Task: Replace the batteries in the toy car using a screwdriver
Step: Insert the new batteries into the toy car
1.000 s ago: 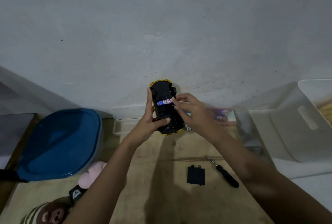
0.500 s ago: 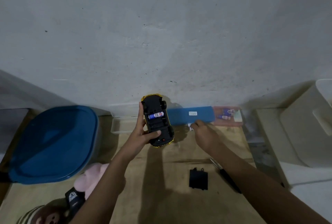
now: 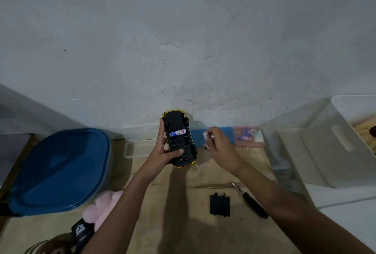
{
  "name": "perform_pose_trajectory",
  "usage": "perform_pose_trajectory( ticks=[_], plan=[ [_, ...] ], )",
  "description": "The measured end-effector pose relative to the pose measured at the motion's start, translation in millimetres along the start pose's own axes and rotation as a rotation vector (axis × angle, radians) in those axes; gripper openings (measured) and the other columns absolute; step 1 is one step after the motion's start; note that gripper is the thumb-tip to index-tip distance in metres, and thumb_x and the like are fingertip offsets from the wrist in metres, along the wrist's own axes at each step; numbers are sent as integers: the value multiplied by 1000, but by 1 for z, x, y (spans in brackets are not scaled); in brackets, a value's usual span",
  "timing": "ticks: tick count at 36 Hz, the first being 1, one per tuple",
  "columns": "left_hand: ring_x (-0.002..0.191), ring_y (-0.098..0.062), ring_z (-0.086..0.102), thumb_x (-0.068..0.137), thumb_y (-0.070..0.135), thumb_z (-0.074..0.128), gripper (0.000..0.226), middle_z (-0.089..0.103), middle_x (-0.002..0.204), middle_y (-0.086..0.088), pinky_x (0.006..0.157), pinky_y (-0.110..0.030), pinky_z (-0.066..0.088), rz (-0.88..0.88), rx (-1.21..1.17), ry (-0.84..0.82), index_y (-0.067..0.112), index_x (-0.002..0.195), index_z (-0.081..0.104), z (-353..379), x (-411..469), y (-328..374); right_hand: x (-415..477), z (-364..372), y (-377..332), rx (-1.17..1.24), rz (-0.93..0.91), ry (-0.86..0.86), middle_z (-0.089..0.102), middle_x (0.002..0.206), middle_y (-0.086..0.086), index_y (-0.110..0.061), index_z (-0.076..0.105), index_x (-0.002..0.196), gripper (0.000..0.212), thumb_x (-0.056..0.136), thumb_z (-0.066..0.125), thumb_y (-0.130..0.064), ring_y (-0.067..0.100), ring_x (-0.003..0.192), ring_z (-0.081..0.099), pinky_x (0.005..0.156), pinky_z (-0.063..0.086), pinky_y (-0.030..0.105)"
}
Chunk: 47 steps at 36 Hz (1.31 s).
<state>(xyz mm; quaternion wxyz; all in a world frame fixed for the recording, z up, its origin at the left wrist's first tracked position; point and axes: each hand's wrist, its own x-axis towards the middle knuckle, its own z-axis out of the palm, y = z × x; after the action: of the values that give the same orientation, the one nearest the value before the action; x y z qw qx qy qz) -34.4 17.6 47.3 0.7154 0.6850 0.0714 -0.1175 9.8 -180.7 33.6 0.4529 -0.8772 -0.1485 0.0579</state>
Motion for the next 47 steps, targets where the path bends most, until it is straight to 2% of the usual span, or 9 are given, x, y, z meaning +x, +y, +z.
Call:
perform_pose_trajectory(
  ticks=[4, 9, 12, 19, 23, 28, 32, 41, 47],
  plan=[
    [123, -17, 50, 85, 5, 65, 103, 36, 142, 9, 95, -42, 50, 41, 33, 6, 64, 134, -4, 7, -5, 13, 8, -17, -43, 323, 34, 153, 61, 80, 6, -15, 57, 90, 6, 89, 61, -20, 8, 64, 59, 56, 50, 24],
    [123, -15, 51, 86, 4, 64, 101, 40, 134, 19, 98, -42, 48, 111, 75, -6, 71, 126, 1, 11, -16, 28, 9, -26, -72, 385, -78, 133, 67, 81, -3, -12, 67, 86, 12, 77, 72, -6, -1, 70, 61, 65, 50, 12],
    [118, -9, 54, 87, 1, 62, 101, 39, 136, 20, 96, -36, 50, 142, 66, -22, 67, 130, 0, 13, -22, 36, 4, -24, -78, 304, -94, 124, 68, 84, 3, -15, 67, 85, 15, 75, 75, -8, 9, 74, 63, 70, 54, 18],
    [113, -6, 58, 86, 0, 62, 101, 42, 133, 17, 96, -35, 50, 226, 82, -32, 67, 129, 1, 20, -34, 54, -11, -20, -94, -11, -354, 250, 63, 97, 7, -7, 69, 100, 18, 83, 65, -5, 7, 83, 56, 73, 43, 1],
    [115, -5, 57, 86, 0, 62, 103, 38, 133, 25, 97, -33, 49, 242, 136, -83, 60, 136, -5, 23, -42, 62, -20, -20, -108, -57, -416, 254, 65, 95, 3, -11, 64, 106, 29, 78, 71, -10, 10, 82, 58, 74, 49, 16],
    [112, -11, 60, 85, -3, 62, 104, 41, 129, 30, 94, -33, 51, 257, 190, -127, 55, 140, -4, 25, -47, 65, -21, -25, -120, -178, -533, 207, 70, 86, 3, -10, 68, 90, 14, 76, 69, -13, 18, 82, 63, 75, 51, 29],
    [115, -13, 58, 81, 2, 69, 109, 42, 133, 19, 99, -39, 48, 263, 204, -88, 59, 140, -3, 20, -48, 64, -19, -28, -116, -262, -559, 209, 70, 81, 6, -7, 72, 87, 15, 73, 68, -11, 23, 74, 65, 69, 55, 30],
    [110, 11, 53, 80, -2, 69, 109, 41, 132, 20, 87, -18, 49, 271, 248, -75, 48, 145, -3, 16, -45, 59, -17, -24, -105, -364, -594, 211, 65, 76, 8, -8, 74, 81, 21, 81, 55, -17, 26, 70, 62, 56, 56, 36],
    [111, 17, 48, 80, 2, 70, 108, 33, 139, 24, 85, -13, 47, 242, 281, -89, 51, 143, -2, 12, -44, 50, -19, -10, -97, -492, -569, 209, 59, 64, 7, -9, 73, 74, 9, 67, 75, -4, 23, 61, 58, 43, 52, 28]
  ],
)
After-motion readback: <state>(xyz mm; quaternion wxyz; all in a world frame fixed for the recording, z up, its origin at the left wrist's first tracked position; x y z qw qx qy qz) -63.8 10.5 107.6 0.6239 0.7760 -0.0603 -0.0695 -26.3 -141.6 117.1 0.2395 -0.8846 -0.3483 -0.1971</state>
